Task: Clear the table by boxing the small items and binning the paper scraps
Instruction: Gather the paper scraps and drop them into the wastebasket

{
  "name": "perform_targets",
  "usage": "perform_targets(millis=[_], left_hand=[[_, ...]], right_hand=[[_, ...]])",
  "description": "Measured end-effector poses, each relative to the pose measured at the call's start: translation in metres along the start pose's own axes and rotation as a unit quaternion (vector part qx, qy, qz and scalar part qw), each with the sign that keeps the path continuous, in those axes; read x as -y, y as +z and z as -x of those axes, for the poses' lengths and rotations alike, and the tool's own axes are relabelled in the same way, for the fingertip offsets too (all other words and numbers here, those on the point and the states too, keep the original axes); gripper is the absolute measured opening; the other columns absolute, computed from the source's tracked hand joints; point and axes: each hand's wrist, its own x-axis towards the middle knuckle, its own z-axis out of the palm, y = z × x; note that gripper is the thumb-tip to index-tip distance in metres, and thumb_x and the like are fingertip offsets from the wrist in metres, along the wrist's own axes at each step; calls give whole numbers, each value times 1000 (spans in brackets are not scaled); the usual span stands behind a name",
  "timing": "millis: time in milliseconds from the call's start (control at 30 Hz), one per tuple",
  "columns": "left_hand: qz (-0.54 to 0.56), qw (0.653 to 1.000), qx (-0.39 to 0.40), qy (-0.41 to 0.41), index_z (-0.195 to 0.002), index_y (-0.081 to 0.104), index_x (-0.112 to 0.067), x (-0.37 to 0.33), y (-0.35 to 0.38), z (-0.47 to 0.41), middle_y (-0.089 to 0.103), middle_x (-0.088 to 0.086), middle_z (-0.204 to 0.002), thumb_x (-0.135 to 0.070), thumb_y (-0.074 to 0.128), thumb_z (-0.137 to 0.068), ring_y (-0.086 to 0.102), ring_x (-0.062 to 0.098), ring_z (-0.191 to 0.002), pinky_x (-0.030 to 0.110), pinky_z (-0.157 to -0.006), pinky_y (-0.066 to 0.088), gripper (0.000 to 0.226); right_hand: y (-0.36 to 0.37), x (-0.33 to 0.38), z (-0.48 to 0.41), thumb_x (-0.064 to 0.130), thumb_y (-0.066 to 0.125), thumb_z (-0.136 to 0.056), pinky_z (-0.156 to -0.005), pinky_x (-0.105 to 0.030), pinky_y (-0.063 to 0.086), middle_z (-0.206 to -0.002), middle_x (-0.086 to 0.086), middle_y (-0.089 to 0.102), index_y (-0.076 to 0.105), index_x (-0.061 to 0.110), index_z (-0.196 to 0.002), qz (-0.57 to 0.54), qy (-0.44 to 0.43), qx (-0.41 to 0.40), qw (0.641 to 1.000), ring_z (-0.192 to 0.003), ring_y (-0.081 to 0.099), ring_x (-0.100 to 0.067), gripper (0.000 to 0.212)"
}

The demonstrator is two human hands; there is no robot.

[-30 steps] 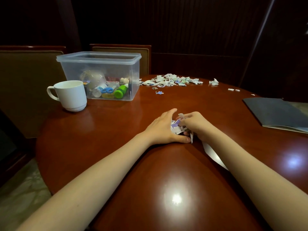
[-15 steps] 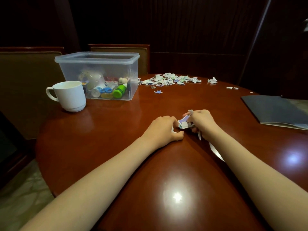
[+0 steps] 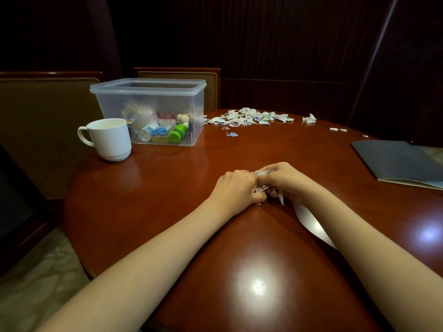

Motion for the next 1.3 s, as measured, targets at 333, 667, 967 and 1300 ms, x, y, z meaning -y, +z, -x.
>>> perform_targets(millis=[333, 667, 967, 1300], left_hand=[[64, 997, 36, -23, -91, 42, -21, -6, 7, 9, 43, -1, -95, -63, 48, -84, 44, 16, -87, 29, -73, 38, 43], [46, 999, 12, 13, -73, 50, -11, -16, 2, 16, 45, 3, -85, -38, 50, -92, 44, 15, -71, 20, -51, 29, 33], [19, 994, -73, 78, -75, 55, -7, -16, 5, 21, 58, 13, -72, -26, 50, -92, 58, 31, -70, 30, -60, 39, 26], [344, 898, -90, -260, -66, 52, -23, 22, -4, -3, 63, -4, -82, -23, 66, -82, 58, 13, -79, 26, -71, 48, 21]], right_hand=[[-5, -7, -11, 3, 47, -92, -52, -21, 47, -100, -9, 60, 58, 7, -119, 90, -17, -152, 984, -68, 57, -17, 29], [0, -7, -8, 4, 46, -93, -51, -21, 49, -97, -7, 56, 58, 9, -120, 68, -19, -159, 985, -58, 53, -11, 30], [2, -7, -8, 3, 48, -92, -38, -14, 46, -102, -8, 60, 59, 9, -118, 31, -13, -150, 988, -63, 55, -13, 29], [-3, -4, -1, 6, 47, -91, -48, -15, 47, -134, -10, 51, 48, 14, -134, 186, -86, -58, 977, -70, 54, -13, 43]])
